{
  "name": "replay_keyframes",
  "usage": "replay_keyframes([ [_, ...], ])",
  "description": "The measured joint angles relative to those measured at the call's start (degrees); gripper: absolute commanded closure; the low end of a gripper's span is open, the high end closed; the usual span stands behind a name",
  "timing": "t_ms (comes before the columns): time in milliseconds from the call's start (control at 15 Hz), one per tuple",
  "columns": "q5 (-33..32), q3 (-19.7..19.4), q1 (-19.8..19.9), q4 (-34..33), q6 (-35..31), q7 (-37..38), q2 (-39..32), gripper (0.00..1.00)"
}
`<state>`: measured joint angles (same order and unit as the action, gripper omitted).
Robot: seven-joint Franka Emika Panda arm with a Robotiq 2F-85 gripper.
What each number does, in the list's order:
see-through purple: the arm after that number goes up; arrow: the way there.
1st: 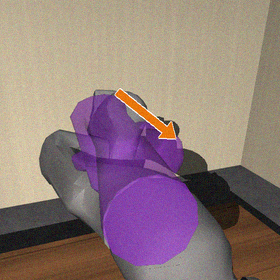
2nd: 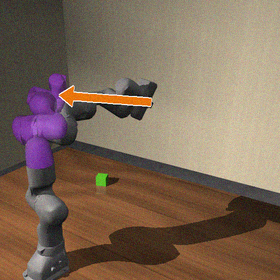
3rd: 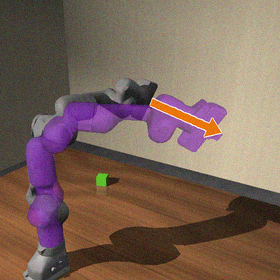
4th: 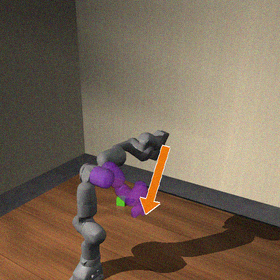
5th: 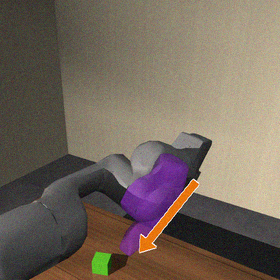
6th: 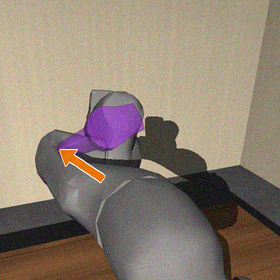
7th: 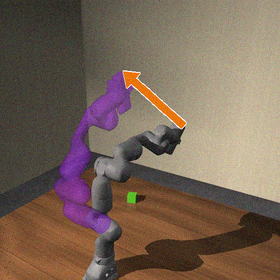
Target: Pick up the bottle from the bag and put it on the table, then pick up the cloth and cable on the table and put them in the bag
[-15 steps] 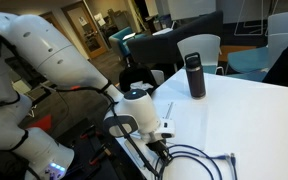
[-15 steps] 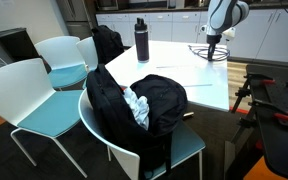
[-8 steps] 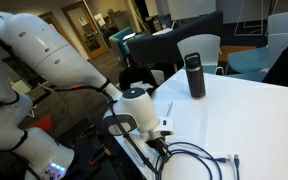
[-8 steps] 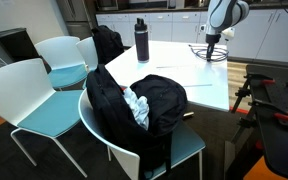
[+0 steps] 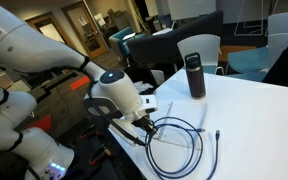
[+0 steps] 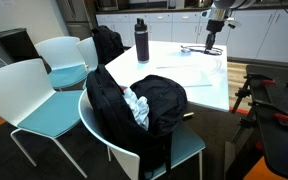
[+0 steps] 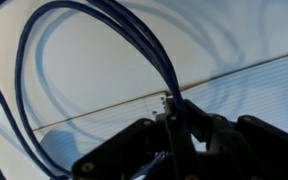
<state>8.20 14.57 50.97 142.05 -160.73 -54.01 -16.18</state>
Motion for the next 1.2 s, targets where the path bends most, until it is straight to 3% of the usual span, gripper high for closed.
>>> replay_keyframes([
  [200,8.17,-0.01,-2.03,1.39,12.54,-4.51,8.17,0.97],
  [667,6.20,-17.49,-21.96,-0.10,41.57,0.23,25.83,0.97],
  [933,5.33,-24.18,-30.46,-2.62,50.53,0.52,32.22,0.97],
  [1000,5.33,-25.11,-32.12,-3.26,51.91,0.39,33.21,0.88],
  [1200,5.17,-26.36,-35.43,-4.20,53.66,-0.05,34.85,0.88],
])
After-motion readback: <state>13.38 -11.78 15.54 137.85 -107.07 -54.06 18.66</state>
